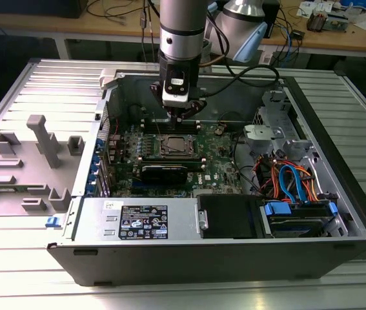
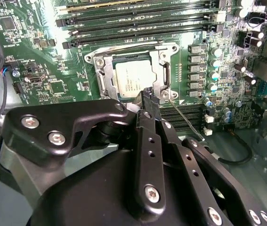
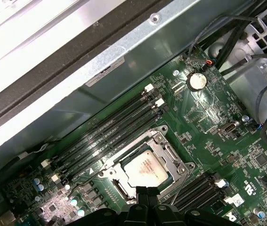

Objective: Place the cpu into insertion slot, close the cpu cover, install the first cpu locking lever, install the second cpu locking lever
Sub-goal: 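Install the first cpu locking lever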

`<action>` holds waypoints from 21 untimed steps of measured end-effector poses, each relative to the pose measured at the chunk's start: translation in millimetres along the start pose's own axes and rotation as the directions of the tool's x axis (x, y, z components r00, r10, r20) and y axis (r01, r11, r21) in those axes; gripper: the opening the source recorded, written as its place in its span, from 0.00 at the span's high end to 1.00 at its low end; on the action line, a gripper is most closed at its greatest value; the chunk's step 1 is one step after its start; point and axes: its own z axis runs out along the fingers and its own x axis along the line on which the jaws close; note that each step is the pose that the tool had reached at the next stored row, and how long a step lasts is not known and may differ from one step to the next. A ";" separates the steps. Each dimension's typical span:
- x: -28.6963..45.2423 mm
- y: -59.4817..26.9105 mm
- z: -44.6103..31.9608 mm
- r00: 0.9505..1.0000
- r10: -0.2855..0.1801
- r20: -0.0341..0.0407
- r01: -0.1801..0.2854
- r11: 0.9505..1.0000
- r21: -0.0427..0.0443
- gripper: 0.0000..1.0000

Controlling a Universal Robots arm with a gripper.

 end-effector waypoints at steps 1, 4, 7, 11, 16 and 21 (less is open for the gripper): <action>0.0 0.0 0.0 1.000 0.000 0.000 0.000 1.000 0.000 0.89; 0.0 0.0 0.0 1.000 0.000 0.000 0.000 1.000 0.000 0.89; 0.0 0.0 0.0 1.000 -0.018 0.000 0.018 1.000 0.000 0.89; 0.5 -0.4 0.0 0.995 -0.098 0.001 0.098 0.995 0.000 0.89; 1.0 -0.7 0.0 0.989 -0.150 0.001 0.150 0.989 0.000 0.89; 4.3 -3.4 0.2 0.979 -0.202 0.001 0.202 0.979 0.000 0.89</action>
